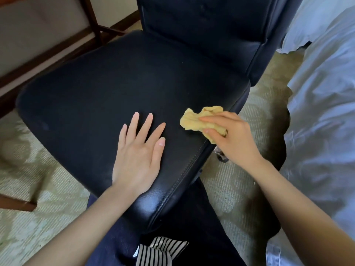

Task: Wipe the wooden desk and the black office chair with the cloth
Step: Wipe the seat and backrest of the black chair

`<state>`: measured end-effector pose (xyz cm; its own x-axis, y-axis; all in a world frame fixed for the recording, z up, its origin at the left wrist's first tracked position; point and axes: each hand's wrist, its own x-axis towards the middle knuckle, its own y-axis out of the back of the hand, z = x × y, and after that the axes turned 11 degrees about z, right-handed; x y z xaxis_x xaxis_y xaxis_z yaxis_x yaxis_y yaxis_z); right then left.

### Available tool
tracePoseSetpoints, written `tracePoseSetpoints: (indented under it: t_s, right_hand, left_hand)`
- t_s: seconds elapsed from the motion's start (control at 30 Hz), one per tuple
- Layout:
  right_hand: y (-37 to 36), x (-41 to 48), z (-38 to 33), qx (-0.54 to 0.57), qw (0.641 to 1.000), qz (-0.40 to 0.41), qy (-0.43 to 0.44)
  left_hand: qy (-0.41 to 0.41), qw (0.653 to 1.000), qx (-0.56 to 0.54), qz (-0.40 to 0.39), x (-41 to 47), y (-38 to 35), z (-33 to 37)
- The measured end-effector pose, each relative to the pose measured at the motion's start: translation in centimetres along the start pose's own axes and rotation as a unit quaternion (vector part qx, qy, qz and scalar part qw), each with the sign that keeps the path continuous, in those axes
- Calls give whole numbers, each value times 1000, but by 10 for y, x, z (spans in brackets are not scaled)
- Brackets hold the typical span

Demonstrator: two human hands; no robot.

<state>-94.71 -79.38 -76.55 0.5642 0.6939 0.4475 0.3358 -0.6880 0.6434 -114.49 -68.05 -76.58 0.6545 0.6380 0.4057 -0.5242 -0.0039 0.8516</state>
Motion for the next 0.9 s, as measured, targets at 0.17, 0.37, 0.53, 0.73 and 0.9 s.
tracePoseSetpoints:
  t_s: [0.17,0.37,0.53,0.73,0.9]
  right_hand:
    - [4,29,15,-19,999,10,-32]
    - [0,70,30,-55,996,11,-67]
    - [-11,102,41,-133,990,18,-51]
    - [-37,156,48,-257,966,-20,4]
    - [-69,205,43,-292,955,-38,23]
  left_hand:
    - [15,1000,-1,-13,5,-12,27]
    - [44,997,-59,-35,14,-27,61]
    - [90,985,-140,-54,26,-39,88]
    - [129,949,-255,-137,61,-54,111]
    - [157,890,-374,-208,98,-45,92]
